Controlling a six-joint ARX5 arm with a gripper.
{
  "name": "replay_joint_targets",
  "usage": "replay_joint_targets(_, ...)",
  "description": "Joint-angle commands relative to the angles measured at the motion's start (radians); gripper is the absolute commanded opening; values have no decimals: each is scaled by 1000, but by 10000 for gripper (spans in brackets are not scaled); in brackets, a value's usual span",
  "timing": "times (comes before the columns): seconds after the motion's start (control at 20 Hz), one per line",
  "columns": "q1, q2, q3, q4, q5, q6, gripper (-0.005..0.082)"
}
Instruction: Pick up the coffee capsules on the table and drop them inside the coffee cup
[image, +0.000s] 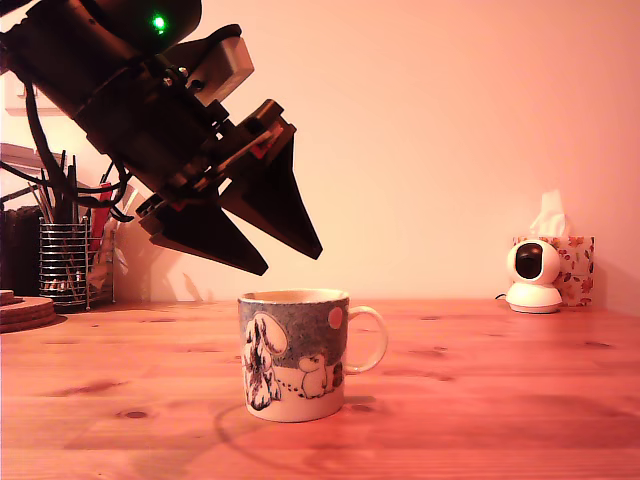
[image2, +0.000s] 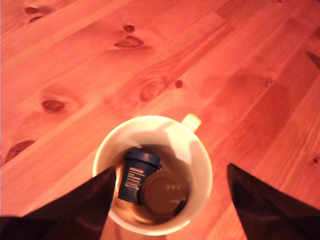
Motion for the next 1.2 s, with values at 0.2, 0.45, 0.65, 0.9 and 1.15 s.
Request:
replay_joint_targets(0.2, -3, -3, 11, -6, -2, 16, 568)
replay_joint_targets(0.45, -3, -56, 11, -16, -2, 18, -30)
replay_joint_targets(0.65, 8, -120, 11, -43, -34, 16, -16)
replay_joint_targets(0.9, 37, -211, 4, -100, -100, 15, -16)
replay_joint_targets(1.15, 143, -295, -76, -98, -107, 15, -16)
